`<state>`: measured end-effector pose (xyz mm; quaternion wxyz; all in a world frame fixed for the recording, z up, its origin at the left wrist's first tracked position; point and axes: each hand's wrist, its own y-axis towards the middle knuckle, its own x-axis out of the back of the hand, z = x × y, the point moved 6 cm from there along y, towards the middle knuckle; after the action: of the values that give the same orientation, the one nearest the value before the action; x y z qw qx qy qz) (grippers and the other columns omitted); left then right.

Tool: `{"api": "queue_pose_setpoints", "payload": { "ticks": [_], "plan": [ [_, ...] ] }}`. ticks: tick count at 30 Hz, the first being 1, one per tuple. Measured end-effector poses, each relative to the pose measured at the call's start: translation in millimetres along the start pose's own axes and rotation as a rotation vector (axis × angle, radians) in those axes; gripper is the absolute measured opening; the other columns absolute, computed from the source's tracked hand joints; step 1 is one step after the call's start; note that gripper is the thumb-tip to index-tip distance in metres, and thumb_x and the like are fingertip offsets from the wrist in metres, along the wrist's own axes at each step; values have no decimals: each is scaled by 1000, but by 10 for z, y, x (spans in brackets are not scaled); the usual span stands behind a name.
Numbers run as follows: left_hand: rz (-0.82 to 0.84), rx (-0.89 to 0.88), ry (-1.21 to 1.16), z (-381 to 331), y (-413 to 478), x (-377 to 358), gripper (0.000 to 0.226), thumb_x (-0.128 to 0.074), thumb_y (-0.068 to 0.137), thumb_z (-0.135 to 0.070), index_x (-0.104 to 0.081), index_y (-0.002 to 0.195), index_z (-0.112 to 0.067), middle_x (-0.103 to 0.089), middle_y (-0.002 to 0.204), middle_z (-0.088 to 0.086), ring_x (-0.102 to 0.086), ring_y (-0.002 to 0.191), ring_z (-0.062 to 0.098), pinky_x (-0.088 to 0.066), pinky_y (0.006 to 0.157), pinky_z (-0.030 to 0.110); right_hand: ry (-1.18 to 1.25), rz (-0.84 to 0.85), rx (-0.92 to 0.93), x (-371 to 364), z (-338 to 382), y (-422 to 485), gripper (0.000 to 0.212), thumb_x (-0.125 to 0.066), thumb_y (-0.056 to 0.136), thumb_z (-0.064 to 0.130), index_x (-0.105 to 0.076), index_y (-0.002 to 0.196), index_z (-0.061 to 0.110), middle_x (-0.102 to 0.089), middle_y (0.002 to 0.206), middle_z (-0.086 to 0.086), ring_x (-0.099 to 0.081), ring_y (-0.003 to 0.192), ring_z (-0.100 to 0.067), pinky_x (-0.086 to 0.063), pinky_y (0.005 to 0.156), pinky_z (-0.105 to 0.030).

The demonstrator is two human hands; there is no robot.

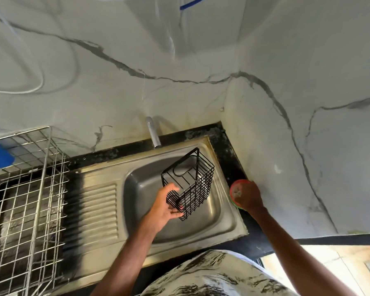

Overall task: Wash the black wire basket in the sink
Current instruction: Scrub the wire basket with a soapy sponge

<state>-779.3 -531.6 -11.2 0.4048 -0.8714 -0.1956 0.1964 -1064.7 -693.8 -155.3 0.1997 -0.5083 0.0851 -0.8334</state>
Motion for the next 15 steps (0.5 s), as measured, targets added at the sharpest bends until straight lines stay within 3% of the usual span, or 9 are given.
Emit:
{"api": "queue_pose_setpoints", "payload": {
  "ticks": [2,4,6,8,9,11,12,13,15],
  "plan": [
    [13,8,-11,14,27,-40,31,-75,78,-31,-59,103,-29,-42,141,26,-57,119,50,-49,104,63,-12,-21,-10,-208,-171,122,31,-79,66,29,-78,82,3,-74,82,-18,-74,78,-38,-56,86,-47],
    [14,20,5,24,45,-56,47,-80,67,-36,-58,108,-29,-46,138,26,-59,118,50,-50,103,62,-62,110,-111,-269,-148,110,46,-53,81,40,-77,93,3,-73,94,-21,-71,90,-42,-54,92,-52],
    [10,26,10,37,73,-50,55,-81,62,-38,-57,111,-29,-50,134,27,-60,117,48,-51,101,61,-121,103,-144,-132,-27,65,62,-29,75,49,-75,93,11,-73,97,-14,-68,95,-38,-53,92,-44],
    [10,20,3,49,77,-52,44,-78,71,-35,-57,110,-28,-50,131,22,-59,117,48,-50,103,62,-173,4,-105,-73,-62,143,68,-24,70,54,-74,93,14,-72,97,-10,-67,96,-35,-50,92,-40],
    [5,17,-2,50,67,-48,38,-75,75,-33,-57,108,-28,-49,129,20,-59,118,48,-49,103,63,-180,14,-105,17,15,98,75,-23,70,58,-73,103,13,-72,106,-12,-66,104,-35,-49,97,-41],
    [-15,22,-8,72,79,-15,38,-76,74,-31,-57,107,-27,-51,125,18,-59,118,47,-49,104,63,-141,79,-130,208,219,-57,81,-41,77,67,-65,128,8,-63,130,-15,-56,125,-35,-41,110,-41],
    [-24,26,-10,86,98,6,40,-77,72,-31,-57,107,-27,-51,124,18,-59,118,47,-49,103,63,-131,81,-157,298,282,-128,72,-57,83,59,-61,132,6,-61,134,-16,-53,128,-34,-39,111,-39],
    [-29,29,-18,92,90,15,39,-76,72,-30,-57,106,-27,-50,123,18,-59,118,48,-49,103,64,-121,50,-158,370,325,-151,62,-68,86,46,-61,131,4,-61,133,-16,-54,127,-34,-38,109,-36],
    [-40,30,-49,104,72,30,29,-72,79,-26,-57,104,-27,-49,125,20,-58,119,48,-48,104,64,-87,12,-163,435,303,-154,44,-67,89,35,-68,121,4,-66,124,-14,-59,120,-33,-41,100,-32]
  ]
}}
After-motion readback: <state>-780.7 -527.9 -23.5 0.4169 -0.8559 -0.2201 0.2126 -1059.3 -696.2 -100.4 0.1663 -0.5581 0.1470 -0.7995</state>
